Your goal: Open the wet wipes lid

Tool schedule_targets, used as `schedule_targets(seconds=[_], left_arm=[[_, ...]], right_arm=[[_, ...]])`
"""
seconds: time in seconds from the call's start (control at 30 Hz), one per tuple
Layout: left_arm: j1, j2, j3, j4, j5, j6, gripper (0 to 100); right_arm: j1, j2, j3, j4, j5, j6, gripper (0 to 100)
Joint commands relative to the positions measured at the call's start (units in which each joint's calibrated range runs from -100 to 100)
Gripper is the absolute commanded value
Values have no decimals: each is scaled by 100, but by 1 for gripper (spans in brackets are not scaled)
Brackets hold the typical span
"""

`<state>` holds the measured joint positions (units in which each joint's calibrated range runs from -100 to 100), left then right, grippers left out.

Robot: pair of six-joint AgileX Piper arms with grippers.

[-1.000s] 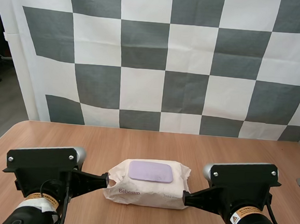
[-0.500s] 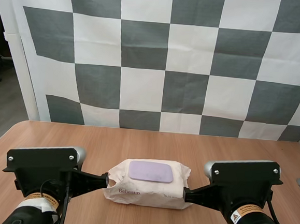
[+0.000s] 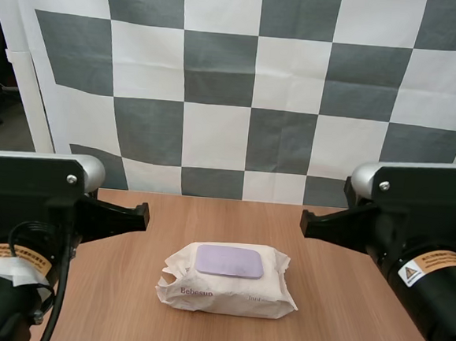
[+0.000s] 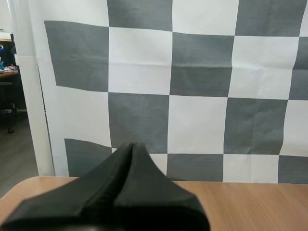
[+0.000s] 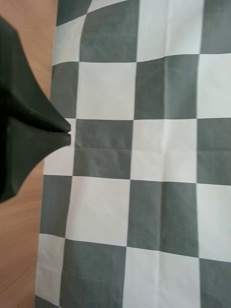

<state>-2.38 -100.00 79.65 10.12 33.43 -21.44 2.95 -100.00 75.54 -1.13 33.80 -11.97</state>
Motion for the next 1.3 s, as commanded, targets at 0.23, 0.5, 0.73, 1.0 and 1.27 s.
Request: schedule_targets(seconds=[0.23,0.5,0.73,1.0,1.27], left_arm=[[-1,0,-183,330,1249,1285,0],[100,849,-490,77,1929,2130,0],[100,2262,-490,-1296,2161,3816,0],[100,3642,-475,-2598,2424,5331,4],[100,4826,-88,-2966,2299,6218,83]], right_arm=[[0,0,-832,-263,2100,-630,0],[0,723,-1242,341,4211,-1968,0],[0,1482,-1266,1069,5239,-2903,0],[0,1780,-1305,1065,5799,-3161,13],[0,2080,-1502,816,5798,-3171,100]])
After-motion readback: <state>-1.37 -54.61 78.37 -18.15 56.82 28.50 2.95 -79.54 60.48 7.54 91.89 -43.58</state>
